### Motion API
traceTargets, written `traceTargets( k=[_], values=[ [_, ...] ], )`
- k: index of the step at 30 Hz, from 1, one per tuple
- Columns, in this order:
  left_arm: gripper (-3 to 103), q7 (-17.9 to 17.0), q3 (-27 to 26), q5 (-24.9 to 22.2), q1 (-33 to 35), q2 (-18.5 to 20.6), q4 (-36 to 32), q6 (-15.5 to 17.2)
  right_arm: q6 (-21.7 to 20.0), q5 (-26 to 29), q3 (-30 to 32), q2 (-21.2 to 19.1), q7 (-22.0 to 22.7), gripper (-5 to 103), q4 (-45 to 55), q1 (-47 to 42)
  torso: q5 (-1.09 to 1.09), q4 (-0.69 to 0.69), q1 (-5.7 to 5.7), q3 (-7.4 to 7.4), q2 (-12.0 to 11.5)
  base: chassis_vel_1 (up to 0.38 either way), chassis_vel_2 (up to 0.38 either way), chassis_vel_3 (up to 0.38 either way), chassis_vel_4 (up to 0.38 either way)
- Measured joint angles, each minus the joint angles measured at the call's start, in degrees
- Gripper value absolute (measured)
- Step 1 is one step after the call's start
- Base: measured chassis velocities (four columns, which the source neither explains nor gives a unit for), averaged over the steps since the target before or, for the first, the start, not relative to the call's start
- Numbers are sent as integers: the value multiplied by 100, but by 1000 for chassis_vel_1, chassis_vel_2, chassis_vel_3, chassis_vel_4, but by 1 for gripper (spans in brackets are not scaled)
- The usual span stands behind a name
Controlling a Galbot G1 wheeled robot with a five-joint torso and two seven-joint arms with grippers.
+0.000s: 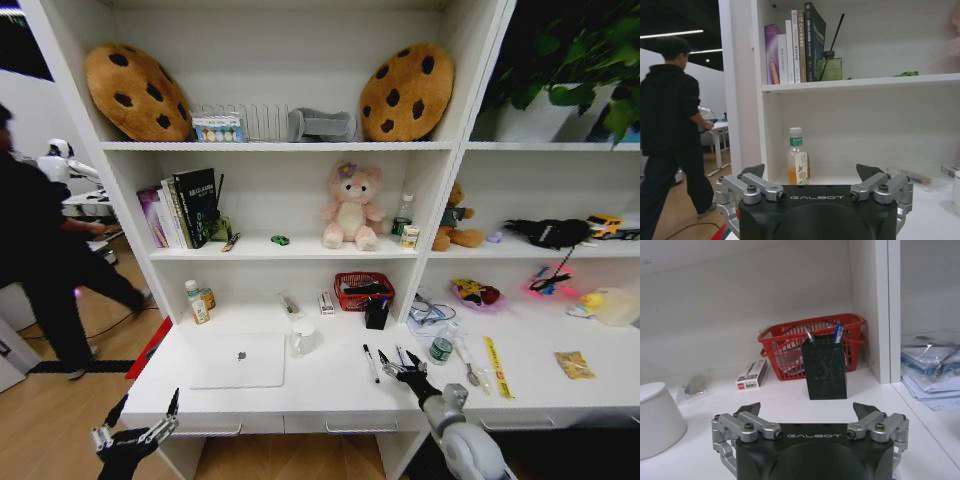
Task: Organize the objects on the table.
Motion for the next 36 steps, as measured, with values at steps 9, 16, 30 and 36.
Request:
traceTargets(
  k=[9,16,30,36],
  values=[
    [100,2,2,0,0,-1,0,0,-598,706,-871,-299,517,100,-358,895,4,-1,0,0,0,0,0,0,0],
    [100,2,2,0,0,-1,0,0,-799,834,-1386,-313,831,100,-639,1365,2,-1,0,0,0,0,0,0,0],
    [100,2,2,0,0,-1,0,0,-806,912,-1641,-191,962,96,-1049,1610,2,-2,-1,-1,0,0,0,0,0],
    [100,2,2,0,0,-1,0,0,-799,891,-1645,-205,960,75,-1084,1618,1,-2,-1,-1,0,0,0,0,0]
  ],
)
